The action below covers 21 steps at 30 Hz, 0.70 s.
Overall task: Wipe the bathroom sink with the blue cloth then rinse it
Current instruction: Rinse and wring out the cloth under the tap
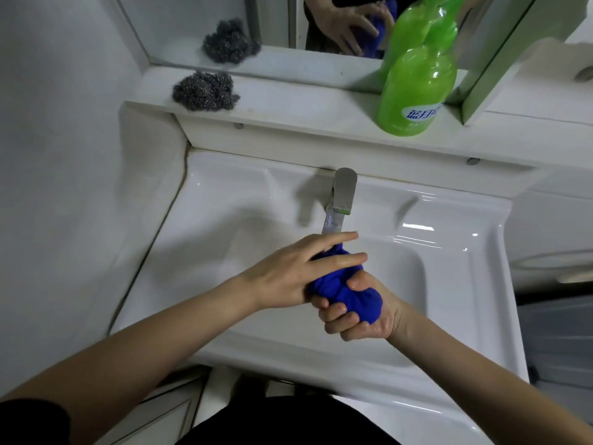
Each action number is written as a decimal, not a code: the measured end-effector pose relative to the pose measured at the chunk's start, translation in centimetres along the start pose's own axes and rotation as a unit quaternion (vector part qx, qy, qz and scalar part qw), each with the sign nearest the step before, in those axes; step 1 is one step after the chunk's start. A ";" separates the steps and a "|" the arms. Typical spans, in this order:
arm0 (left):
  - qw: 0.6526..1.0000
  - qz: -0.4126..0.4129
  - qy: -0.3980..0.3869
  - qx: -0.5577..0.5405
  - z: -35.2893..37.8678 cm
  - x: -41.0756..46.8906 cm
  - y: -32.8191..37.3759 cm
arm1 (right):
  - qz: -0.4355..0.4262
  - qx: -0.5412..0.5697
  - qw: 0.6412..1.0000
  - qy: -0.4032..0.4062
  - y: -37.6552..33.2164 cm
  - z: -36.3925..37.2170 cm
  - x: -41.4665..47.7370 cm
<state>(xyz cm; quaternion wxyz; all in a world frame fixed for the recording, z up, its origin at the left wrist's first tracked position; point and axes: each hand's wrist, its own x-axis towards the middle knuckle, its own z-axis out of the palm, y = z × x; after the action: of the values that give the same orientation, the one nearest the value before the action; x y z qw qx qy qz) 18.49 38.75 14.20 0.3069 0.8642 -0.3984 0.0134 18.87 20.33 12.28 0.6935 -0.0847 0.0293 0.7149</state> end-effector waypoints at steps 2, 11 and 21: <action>1.000 -0.009 -0.021 0.016 0.0 0.3 -0.5 | 0.032 -0.082 0.996 0.009 -0.3 -0.1 0.1; 0.945 -0.079 -0.243 0.202 0.3 0.7 -2.8 | 0.130 -0.414 0.828 0.356 -2.3 0.7 0.6; 0.909 -0.268 -0.297 0.119 0.1 1.8 -3.5 | 0.095 -0.701 0.564 0.425 -4.3 0.9 1.9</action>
<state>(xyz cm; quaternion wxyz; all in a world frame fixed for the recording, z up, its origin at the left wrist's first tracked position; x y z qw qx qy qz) 22.14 39.23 12.81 0.0611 0.9329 -0.2195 -0.2789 23.07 22.53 13.22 0.2515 -0.8353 -0.1818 0.4537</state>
